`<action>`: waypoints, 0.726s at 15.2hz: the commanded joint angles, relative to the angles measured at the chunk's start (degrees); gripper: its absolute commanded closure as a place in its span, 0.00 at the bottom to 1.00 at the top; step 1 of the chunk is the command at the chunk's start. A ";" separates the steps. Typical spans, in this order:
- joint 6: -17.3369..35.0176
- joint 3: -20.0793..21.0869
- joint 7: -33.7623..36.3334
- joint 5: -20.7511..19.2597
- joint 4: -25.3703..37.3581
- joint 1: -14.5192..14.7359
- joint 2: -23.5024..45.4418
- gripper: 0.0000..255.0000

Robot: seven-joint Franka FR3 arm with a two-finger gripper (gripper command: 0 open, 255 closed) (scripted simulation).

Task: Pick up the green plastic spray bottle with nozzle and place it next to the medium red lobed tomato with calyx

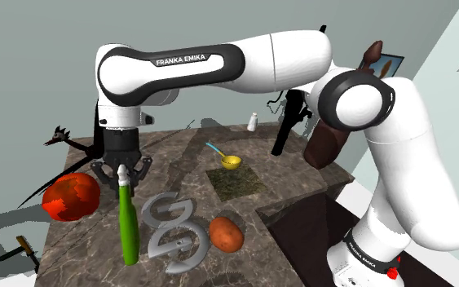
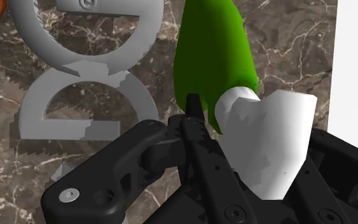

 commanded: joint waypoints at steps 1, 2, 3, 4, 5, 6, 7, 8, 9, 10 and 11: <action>-0.43 -0.01 -0.25 0.13 -1.16 0.25 3.71 1.00; -0.43 -0.07 -0.27 0.17 -1.15 0.29 3.71 1.00; -0.84 0.01 -0.03 0.25 -1.46 0.28 2.96 0.00; -0.09 0.04 -0.15 0.34 -2.31 0.32 2.87 0.00; -0.87 0.15 0.49 0.28 -1.30 0.68 2.90 0.00; -0.04 0.27 0.60 0.44 -3.07 0.80 1.83 0.00; 0.98 0.37 0.65 0.55 -4.60 0.99 1.28 0.00; -0.45 -0.20 -0.31 0.26 -1.15 0.37 3.69 0.00; -2.44 -0.33 -0.13 0.16 1.02 0.20 3.92 0.00; -4.50 -0.39 0.09 0.01 3.40 0.01 4.28 0.00; -6.65 -0.40 0.36 -0.17 6.04 -0.19 4.80 0.00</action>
